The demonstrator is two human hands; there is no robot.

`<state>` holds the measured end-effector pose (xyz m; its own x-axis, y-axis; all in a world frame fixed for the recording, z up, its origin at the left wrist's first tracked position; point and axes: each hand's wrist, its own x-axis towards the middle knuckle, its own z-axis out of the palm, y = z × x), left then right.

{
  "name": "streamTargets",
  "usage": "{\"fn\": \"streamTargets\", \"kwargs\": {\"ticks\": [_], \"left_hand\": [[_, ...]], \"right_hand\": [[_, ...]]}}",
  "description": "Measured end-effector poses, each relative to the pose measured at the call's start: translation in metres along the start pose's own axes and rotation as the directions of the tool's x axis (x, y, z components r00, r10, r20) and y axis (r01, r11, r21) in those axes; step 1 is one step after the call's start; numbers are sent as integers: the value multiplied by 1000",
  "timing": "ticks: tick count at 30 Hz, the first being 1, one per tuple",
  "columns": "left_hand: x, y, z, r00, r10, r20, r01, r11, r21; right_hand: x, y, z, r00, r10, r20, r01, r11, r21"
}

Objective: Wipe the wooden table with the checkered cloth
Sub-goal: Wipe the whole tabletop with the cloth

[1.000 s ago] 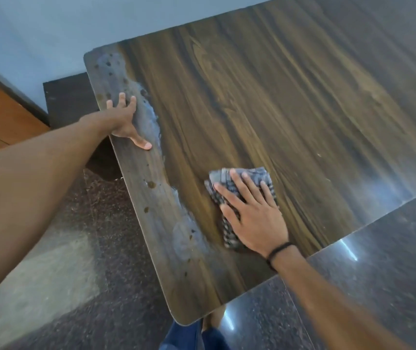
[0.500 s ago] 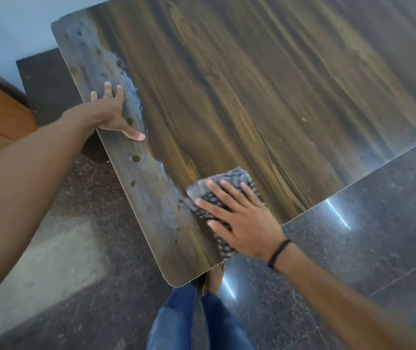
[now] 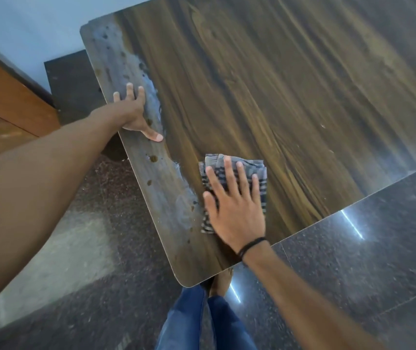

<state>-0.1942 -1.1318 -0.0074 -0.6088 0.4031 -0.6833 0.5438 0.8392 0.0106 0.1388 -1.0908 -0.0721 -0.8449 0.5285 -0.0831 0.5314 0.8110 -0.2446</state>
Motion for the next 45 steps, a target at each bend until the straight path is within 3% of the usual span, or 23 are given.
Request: {"fn": "streamTargets", "kwargs": {"ticks": [2, 5, 7, 10, 15, 19, 24, 25, 28, 29, 33, 35, 38, 42, 43, 45], "left_hand": [[-5, 2, 1, 1000, -4, 0, 4, 1000, -2], [-9, 2, 4, 1000, 10, -6, -10, 1000, -26], [-10, 0, 4, 999, 11, -35, -13, 999, -39], [-8, -1, 4, 999, 18, -39, -20, 999, -47], [-5, -7, 12, 998, 41, -57, -44, 997, -59], [2, -14, 11, 996, 68, -53, -71, 996, -56], [16, -36, -15, 995, 47, -90, -53, 997, -62], [18, -43, -22, 995, 39, -97, -45, 997, -64], [25, -58, -33, 996, 37, -82, -41, 998, -48], [28, -60, -33, 997, 37, -73, -40, 998, -43], [39, -62, -28, 998, 39, -58, -39, 999, 2], [44, -64, -31, 997, 36, -62, -35, 999, 20], [51, -64, -35, 999, 40, -25, -39, 999, 38], [54, -66, -31, 998, 58, -19, -57, 996, 64], [55, -67, -30, 997, 71, -28, -69, 996, 61], [57, -71, -32, 996, 84, -37, -82, 995, 52]], "right_hand": [[-19, -19, 13, 975, -221, 22, 221, 975, -19], [-40, 22, 10, 841, -530, 111, 537, 842, -46], [-23, 31, 4, 877, -471, 91, 477, 877, -62], [-17, -9, 7, 988, -151, 43, 152, 988, -38], [-27, 18, 7, 915, -392, 94, 399, 914, -68], [2, -12, 2, 993, -93, 66, 94, 995, -25], [-16, 16, 6, 921, -375, 108, 382, 923, -55], [-2, 20, 2, 929, -356, 102, 363, 930, -65], [44, -12, 0, 996, -83, 40, 84, 996, -26], [48, -27, 2, 997, -67, 39, 68, 998, -17], [48, -13, 6, 940, -326, 96, 332, 942, -52], [79, -9, -2, 957, -280, 80, 285, 956, -74], [112, -48, -3, 996, -68, 48, 69, 998, -12], [84, -37, 7, 932, -353, 79, 358, 933, -51], [88, -26, 3, 924, -372, 89, 378, 924, -61], [119, -29, -2, 962, -266, 60, 270, 959, -84]]}}
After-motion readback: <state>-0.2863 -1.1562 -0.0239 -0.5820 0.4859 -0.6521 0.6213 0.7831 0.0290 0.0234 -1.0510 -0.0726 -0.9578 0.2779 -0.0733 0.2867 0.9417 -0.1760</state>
